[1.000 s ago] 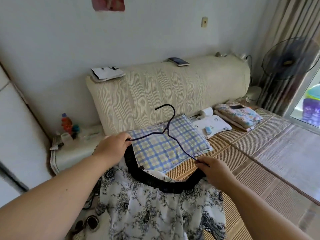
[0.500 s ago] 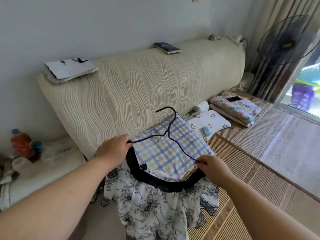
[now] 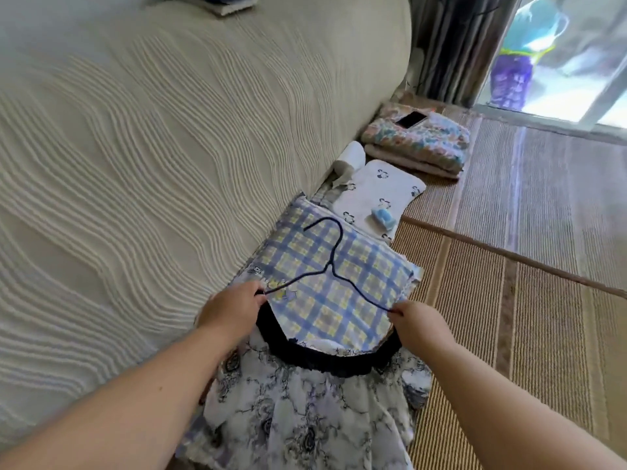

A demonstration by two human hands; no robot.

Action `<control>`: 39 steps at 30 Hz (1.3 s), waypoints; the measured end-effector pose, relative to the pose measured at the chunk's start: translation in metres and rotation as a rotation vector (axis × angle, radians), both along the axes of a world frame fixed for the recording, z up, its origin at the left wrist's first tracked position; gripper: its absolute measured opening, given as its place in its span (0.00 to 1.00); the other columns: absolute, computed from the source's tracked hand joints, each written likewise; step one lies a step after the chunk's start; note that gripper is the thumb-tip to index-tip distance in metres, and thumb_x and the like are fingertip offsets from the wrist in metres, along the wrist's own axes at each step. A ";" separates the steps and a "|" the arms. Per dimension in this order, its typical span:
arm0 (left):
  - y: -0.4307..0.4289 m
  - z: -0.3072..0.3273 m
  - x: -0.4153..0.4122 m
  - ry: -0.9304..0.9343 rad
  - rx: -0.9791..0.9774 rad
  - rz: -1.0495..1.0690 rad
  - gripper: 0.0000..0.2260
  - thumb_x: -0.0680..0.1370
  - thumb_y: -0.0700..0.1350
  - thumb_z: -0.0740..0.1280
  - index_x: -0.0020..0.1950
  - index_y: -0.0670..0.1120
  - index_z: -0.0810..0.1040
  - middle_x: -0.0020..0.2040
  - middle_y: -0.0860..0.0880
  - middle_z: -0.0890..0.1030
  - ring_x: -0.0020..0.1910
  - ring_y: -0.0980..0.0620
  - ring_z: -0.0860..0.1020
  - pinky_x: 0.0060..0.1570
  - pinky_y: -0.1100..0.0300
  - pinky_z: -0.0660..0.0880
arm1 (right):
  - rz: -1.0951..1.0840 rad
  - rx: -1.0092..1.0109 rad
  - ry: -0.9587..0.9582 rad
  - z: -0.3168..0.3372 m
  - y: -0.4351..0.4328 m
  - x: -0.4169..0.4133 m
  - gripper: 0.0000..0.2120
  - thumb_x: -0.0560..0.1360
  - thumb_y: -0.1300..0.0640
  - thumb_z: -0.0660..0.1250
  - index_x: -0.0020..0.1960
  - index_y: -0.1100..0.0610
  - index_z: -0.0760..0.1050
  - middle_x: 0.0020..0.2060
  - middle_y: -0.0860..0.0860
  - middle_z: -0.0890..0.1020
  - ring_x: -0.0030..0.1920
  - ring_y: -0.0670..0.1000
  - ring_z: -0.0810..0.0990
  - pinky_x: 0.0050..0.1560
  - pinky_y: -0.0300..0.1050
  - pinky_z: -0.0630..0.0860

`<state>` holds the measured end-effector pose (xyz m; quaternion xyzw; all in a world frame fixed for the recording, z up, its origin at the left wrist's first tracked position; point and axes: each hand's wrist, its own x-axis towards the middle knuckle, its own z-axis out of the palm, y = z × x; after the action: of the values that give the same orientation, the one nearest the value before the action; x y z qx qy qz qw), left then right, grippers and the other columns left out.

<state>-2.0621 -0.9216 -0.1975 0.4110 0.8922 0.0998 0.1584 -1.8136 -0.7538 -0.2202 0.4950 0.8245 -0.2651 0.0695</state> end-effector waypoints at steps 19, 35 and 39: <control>0.050 -0.036 0.096 -0.098 -0.082 -0.344 0.28 0.79 0.55 0.60 0.76 0.56 0.53 0.78 0.52 0.49 0.77 0.48 0.48 0.73 0.42 0.51 | -0.124 -0.063 0.184 -0.028 -0.036 0.055 0.29 0.76 0.57 0.65 0.74 0.46 0.58 0.72 0.44 0.65 0.70 0.46 0.67 0.69 0.46 0.64; 0.002 0.083 0.512 -0.081 0.066 -1.045 0.29 0.76 0.57 0.63 0.75 0.59 0.55 0.77 0.52 0.55 0.76 0.50 0.54 0.73 0.43 0.55 | -0.544 0.190 0.018 0.105 -0.204 0.465 0.34 0.75 0.46 0.64 0.76 0.45 0.51 0.76 0.46 0.54 0.75 0.48 0.53 0.74 0.58 0.53; -0.036 0.092 0.642 -0.113 0.096 -1.124 0.29 0.76 0.57 0.64 0.75 0.60 0.56 0.76 0.52 0.58 0.75 0.50 0.57 0.72 0.43 0.57 | -0.661 0.178 -0.025 0.119 -0.265 0.583 0.32 0.75 0.46 0.63 0.76 0.45 0.53 0.76 0.47 0.53 0.75 0.48 0.52 0.73 0.58 0.54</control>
<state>-1.4201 -0.9576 -0.1055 0.8236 0.5209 0.0623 0.2156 -1.2302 -1.0187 -0.1008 0.7429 0.6384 -0.1942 -0.0537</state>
